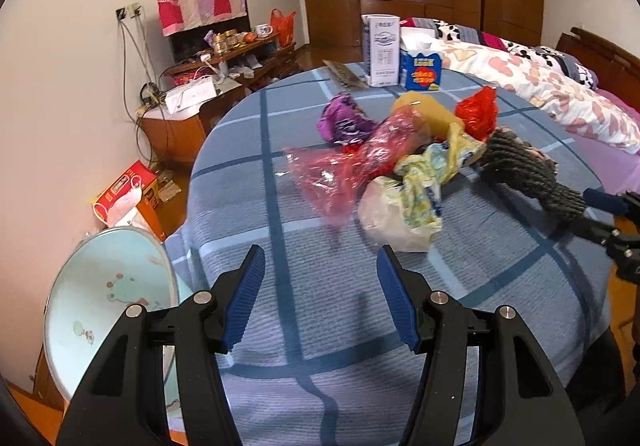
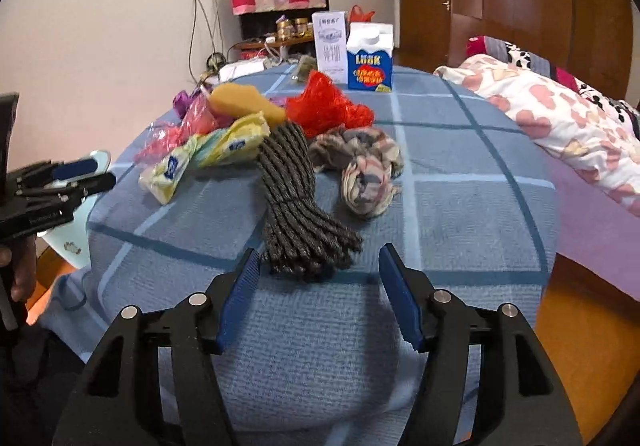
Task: Collect trash
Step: 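Lift the black mesh net with the right gripper while the left grasps the white-yellow bag, then carry the mesh net and white-yellow bag in both grippers over the light blue basin, then open both grippers above the basin to drop the net and bag, then grasp the plaid cloth with the right gripper while the left grasps the pink clear bag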
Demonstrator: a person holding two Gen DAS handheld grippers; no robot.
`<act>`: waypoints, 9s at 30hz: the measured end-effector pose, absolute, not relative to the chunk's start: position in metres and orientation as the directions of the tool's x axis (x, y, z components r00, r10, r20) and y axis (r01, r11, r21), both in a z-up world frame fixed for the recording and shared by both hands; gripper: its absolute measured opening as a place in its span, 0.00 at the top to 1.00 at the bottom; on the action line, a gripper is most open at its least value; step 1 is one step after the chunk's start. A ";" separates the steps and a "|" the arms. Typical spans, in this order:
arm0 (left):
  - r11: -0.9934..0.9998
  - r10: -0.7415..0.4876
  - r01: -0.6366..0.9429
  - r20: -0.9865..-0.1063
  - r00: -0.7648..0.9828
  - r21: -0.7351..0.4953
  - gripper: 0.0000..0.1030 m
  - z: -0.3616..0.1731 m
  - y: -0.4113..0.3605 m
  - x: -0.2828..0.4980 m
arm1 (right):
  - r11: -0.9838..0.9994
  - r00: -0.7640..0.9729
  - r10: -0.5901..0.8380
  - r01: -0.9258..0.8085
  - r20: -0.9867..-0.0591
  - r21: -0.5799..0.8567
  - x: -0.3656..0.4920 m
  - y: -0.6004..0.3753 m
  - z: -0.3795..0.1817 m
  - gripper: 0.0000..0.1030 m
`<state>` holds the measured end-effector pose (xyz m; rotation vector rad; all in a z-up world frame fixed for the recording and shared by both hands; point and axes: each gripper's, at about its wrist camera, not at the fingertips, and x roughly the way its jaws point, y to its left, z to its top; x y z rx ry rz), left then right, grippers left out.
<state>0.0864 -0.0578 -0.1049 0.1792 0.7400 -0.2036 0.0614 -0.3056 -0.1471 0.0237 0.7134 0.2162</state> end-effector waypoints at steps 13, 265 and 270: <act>0.964 -0.130 0.251 -0.679 0.722 0.082 0.44 -0.105 -0.061 0.089 | 0.965 0.707 0.235 -0.252 -0.668 0.073 0.083 -0.281 -0.156 0.77; 0.977 -0.122 0.210 -0.688 0.715 0.045 0.33 -0.103 -0.055 0.132 | 0.996 0.733 0.076 -0.024 -0.676 0.085 0.119 -0.343 -0.135 0.74; 0.969 -0.125 0.239 -0.708 0.695 0.065 0.34 -0.113 -0.075 0.139 | 0.994 0.736 0.091 -0.026 -0.671 0.105 0.112 -0.346 -0.141 0.74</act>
